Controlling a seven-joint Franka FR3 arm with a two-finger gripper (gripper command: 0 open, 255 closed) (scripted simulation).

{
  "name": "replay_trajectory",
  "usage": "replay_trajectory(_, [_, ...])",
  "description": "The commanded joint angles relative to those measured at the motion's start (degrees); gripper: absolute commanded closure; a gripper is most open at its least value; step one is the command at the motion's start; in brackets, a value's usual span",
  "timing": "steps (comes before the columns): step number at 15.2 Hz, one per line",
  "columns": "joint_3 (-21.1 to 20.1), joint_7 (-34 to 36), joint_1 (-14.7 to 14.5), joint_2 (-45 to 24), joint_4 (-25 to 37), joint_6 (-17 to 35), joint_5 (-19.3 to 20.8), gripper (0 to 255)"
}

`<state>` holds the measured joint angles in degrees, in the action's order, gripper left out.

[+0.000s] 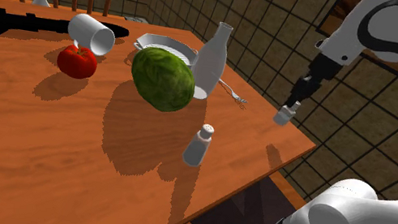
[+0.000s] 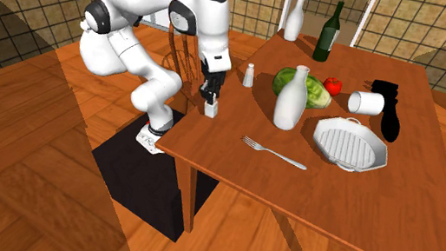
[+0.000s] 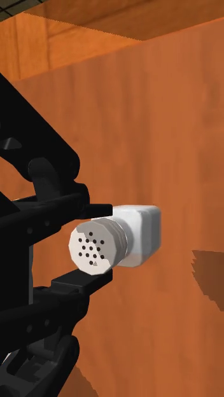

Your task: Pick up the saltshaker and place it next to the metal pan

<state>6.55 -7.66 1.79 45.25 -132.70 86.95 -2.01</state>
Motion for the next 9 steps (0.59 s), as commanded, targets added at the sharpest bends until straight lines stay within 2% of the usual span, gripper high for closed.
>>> replay_trajectory(1, [0.1, 0.0, -0.1, -0.7, 2.2, -1.5, 0.0, 255])
replay_trajectory(9, [0.0, 0.4, -0.4, -3.1, 10.1, -6.9, -0.3, 255])
